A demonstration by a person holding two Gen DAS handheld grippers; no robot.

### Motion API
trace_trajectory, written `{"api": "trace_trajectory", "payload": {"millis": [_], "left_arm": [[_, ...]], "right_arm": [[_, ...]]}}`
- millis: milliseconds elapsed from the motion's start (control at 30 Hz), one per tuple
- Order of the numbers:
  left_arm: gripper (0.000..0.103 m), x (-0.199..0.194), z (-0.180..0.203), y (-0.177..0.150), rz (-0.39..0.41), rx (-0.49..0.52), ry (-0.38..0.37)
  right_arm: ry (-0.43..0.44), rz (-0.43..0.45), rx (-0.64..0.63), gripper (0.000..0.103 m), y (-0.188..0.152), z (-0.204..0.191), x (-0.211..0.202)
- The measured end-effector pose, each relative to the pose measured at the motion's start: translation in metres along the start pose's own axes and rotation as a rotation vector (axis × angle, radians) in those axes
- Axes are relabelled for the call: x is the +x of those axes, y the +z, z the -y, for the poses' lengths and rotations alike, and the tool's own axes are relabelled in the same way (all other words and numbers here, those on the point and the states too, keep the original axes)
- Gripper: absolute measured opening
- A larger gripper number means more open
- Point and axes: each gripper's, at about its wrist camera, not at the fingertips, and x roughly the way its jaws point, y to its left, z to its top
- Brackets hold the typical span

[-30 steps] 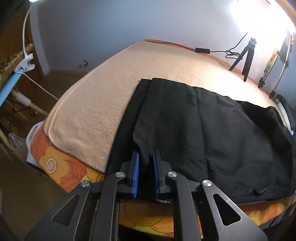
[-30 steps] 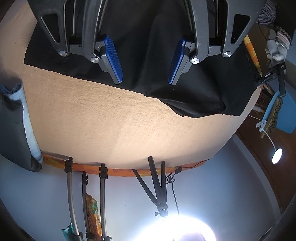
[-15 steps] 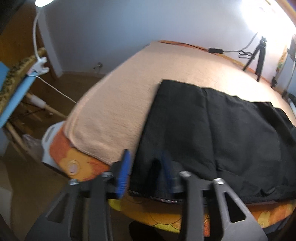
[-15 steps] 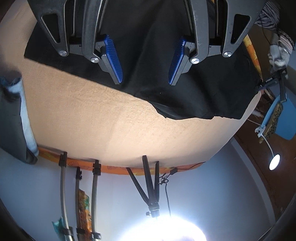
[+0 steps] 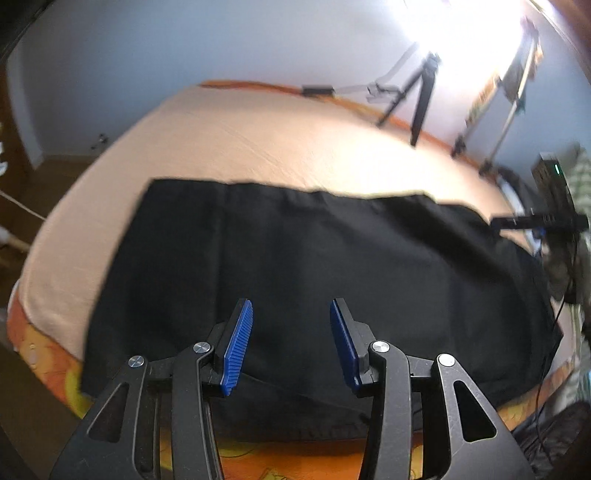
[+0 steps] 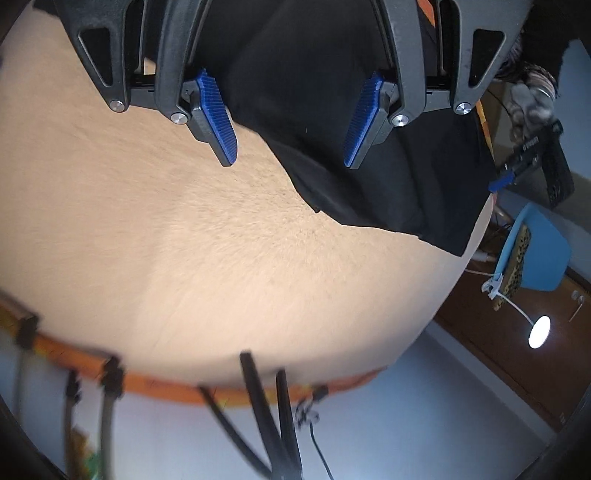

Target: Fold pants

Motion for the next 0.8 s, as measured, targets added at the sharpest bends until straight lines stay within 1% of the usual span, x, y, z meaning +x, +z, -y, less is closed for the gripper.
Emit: {"api": "trace_trajectory", "payload": {"millis": [67,100,133,167,233,267,300,367,400,467,533,567,600,633,667,733,767,800], "left_arm": [[0.042,0.009,-0.003,-0.003,-0.025,0.003,0.02],[0.042,0.014,-0.009,-0.004,-0.037,-0.015,0.021],[0.042,0.014,-0.013,-0.005,-0.031,-0.025,0.014],[0.042,0.013,-0.018,-0.004,-0.025,-0.036,0.014],[0.042,0.012,-0.022,-0.004,-0.021,-0.044,0.016],[0.042,0.013,-0.022,-0.004,-0.018,-0.041,0.017],[0.042,0.013,-0.02,-0.003,-0.018,-0.034,0.022],[0.042,0.013,-0.016,-0.005,-0.016,-0.008,0.041],[0.042,0.012,-0.017,-0.006,-0.015,-0.005,0.045],[0.042,0.009,-0.02,-0.009,-0.015,-0.007,0.045],[0.042,0.007,-0.023,-0.01,-0.015,-0.015,0.041],[0.042,0.009,-0.02,-0.008,-0.017,-0.019,0.046],[0.042,0.005,-0.024,-0.007,-0.016,-0.029,0.06],[0.042,0.0,-0.03,-0.006,0.001,-0.042,0.074],[0.042,-0.006,-0.035,-0.005,0.018,-0.056,0.084],[0.044,-0.022,-0.056,-0.004,0.059,-0.117,0.092],[0.047,-0.029,-0.066,-0.005,0.073,-0.149,0.095],[0.055,-0.034,-0.074,-0.006,0.084,-0.173,0.098]], "right_arm": [[0.029,-0.02,0.006,0.064,0.001,0.001,0.012],[0.042,-0.003,-0.002,0.063,0.001,0.0,0.012],[0.077,-0.009,0.003,0.057,0.0,0.0,0.014],[0.102,-0.011,0.012,0.035,-0.001,0.0,0.015],[0.086,0.003,0.002,0.018,-0.006,-0.005,0.013],[0.082,0.018,-0.022,0.013,-0.008,-0.01,0.01],[0.067,0.039,-0.052,0.011,-0.01,-0.016,0.004],[0.002,0.102,-0.104,0.009,-0.011,-0.024,-0.006],[-0.036,0.113,-0.11,0.008,-0.007,-0.025,-0.006],[-0.124,0.121,-0.124,0.008,-0.005,-0.025,-0.002],[-0.193,0.104,-0.136,0.01,-0.004,-0.027,0.005],[-0.209,0.108,-0.136,0.012,-0.004,-0.027,0.004],[-0.232,0.12,-0.127,0.012,-0.005,-0.028,0.001],[-0.245,0.132,-0.122,0.016,-0.007,-0.029,-0.004],[-0.253,0.147,-0.124,0.024,-0.009,-0.031,-0.008],[-0.258,0.2,-0.142,0.032,-0.016,-0.043,-0.024],[-0.241,0.214,-0.144,0.033,-0.019,-0.048,-0.031],[-0.221,0.226,-0.141,0.034,-0.02,-0.049,-0.039]]}}
